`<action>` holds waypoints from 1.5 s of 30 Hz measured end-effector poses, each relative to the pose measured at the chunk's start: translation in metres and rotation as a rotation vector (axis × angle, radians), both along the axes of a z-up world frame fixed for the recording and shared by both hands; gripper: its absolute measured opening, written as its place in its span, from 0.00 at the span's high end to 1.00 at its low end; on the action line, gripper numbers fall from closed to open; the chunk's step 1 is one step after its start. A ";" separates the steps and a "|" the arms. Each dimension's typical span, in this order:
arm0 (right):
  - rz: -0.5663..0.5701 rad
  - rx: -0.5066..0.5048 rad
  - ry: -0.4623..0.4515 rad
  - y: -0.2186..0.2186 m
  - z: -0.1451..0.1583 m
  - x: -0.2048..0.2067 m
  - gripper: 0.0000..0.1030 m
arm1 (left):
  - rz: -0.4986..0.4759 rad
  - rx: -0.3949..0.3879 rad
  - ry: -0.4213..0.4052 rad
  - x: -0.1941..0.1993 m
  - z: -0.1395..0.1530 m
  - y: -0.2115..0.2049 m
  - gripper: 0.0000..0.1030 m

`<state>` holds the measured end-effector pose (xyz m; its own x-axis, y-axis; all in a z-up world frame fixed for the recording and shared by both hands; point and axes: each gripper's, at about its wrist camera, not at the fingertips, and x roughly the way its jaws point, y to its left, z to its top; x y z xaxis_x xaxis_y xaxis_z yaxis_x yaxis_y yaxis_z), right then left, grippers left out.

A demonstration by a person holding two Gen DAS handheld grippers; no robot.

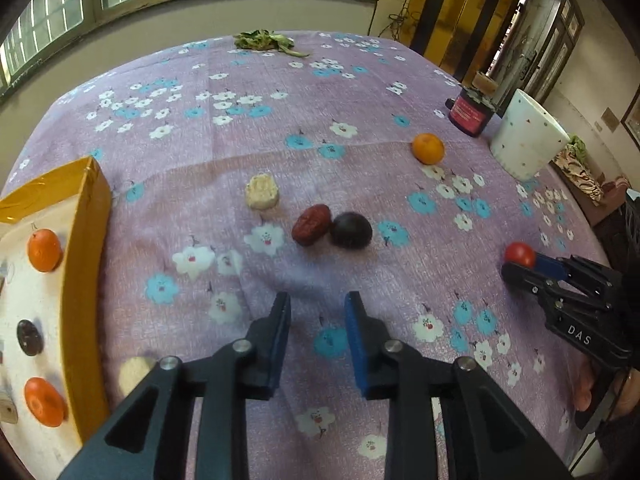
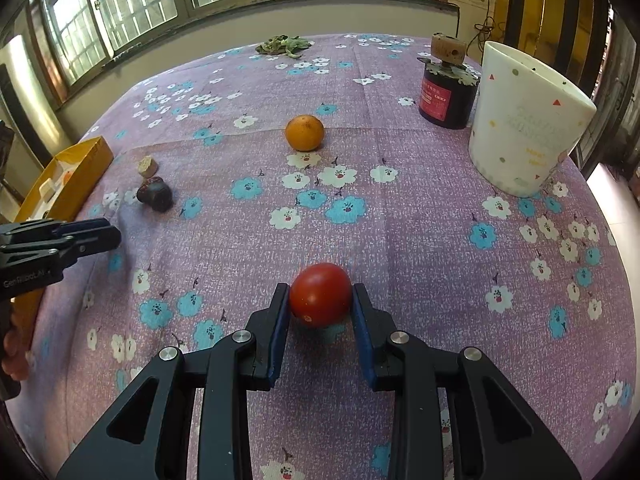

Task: Organize fruits
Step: 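Lower the left gripper onto the dark plum and close on it, then carry the tomato and plum over the tray with both grippers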

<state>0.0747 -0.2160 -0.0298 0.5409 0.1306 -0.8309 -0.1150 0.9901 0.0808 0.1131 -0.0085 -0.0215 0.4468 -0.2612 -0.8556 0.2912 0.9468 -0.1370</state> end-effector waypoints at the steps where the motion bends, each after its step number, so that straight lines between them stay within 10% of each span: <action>1: -0.003 0.000 0.001 0.000 0.000 0.000 0.72 | 0.010 -0.009 -0.003 0.002 0.002 0.001 0.58; 6: -0.005 0.000 0.006 0.001 0.000 -0.003 0.72 | 0.034 -0.097 0.015 0.010 0.009 -0.001 0.47; 15: 0.006 0.000 0.012 0.003 0.001 -0.004 0.71 | 0.120 -0.029 0.011 0.030 -0.006 -0.029 0.46; 21: 0.007 0.011 0.011 0.001 0.001 -0.005 0.71 | 0.139 0.019 -0.026 0.028 -0.012 -0.039 0.74; 45: -0.033 0.007 -0.047 -0.002 0.014 -0.039 0.71 | 0.107 -0.010 0.028 -0.056 -0.010 -0.007 0.74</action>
<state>0.0361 -0.2175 -0.0154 0.5832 0.1176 -0.8037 -0.0856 0.9929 0.0831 0.0569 -0.0152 -0.0318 0.4487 -0.2213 -0.8658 0.1841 0.9710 -0.1528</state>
